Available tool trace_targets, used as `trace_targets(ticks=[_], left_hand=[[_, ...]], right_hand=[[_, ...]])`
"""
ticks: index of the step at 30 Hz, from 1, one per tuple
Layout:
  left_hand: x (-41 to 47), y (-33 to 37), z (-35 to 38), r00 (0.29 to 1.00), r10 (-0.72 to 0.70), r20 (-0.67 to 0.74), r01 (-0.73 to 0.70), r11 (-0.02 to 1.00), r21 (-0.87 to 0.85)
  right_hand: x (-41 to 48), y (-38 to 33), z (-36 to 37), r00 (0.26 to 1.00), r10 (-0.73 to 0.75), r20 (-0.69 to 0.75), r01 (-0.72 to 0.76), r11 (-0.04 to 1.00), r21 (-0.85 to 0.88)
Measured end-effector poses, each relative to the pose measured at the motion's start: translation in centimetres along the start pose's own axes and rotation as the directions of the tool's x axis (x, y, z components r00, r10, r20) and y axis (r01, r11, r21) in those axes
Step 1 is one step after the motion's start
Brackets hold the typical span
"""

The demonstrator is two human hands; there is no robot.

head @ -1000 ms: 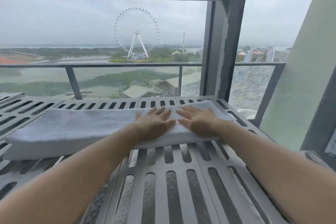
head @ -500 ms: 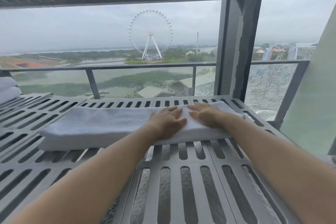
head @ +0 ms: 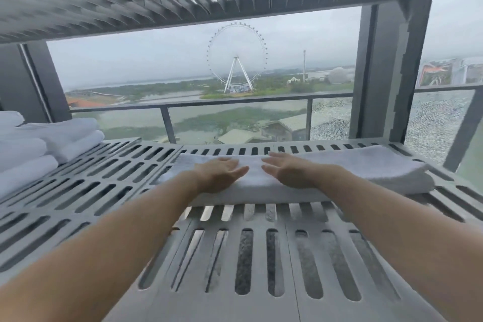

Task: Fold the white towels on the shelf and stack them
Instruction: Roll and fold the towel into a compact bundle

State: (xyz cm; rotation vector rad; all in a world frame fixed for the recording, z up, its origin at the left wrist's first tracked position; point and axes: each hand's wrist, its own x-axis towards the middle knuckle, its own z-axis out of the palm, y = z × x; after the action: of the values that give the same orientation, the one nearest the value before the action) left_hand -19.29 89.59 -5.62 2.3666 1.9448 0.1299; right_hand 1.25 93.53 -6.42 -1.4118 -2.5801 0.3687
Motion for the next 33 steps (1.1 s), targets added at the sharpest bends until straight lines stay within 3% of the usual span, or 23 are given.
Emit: trace_targets(ticks=[5,8,13,17,20,27,33], left_hand=[[-2.2,-4.2,1.3,1.000,-0.003,-0.017,0.003,1.000,0.021],[-2.5,-4.3,1.7,1.000,-0.027,-0.010,0.027,1.000,0.006],[-1.5,-4.7,0.9,0.991,-0.098,0.095,0.106,0.991,-0.078],[-1.2,-6.8,0.5,0.997,-0.071,-0.024,0.071,0.997,0.009],[-1.5,-8.2,1.4,0.999,-0.039,-0.023,0.037,0.996,-0.082],[-1.8,-8.0,1.5,0.998,-0.049,-0.035,0.046,0.995,-0.088],[-2.0,-7.9,1.3,0.998,-0.046,-0.043,0.042,0.996,-0.075]], right_hand=[[3.7,-6.9,2.5,0.994,-0.096,0.054,0.099,0.994,-0.038],[4.3,-8.4,3.1,0.998,-0.043,0.040,0.044,0.998,-0.036],[3.8,-8.1,4.3,0.998,0.058,0.028,-0.054,0.991,-0.120],[3.8,-7.7,4.4,0.999,0.041,0.002,-0.040,0.992,-0.124],[3.7,-7.5,4.4,0.999,0.033,-0.004,-0.033,0.994,-0.104],[3.0,-7.8,4.0,0.992,0.115,-0.054,-0.117,0.993,-0.031],[1.3,-5.6,3.1,0.983,0.183,0.002,-0.182,0.978,-0.103]])
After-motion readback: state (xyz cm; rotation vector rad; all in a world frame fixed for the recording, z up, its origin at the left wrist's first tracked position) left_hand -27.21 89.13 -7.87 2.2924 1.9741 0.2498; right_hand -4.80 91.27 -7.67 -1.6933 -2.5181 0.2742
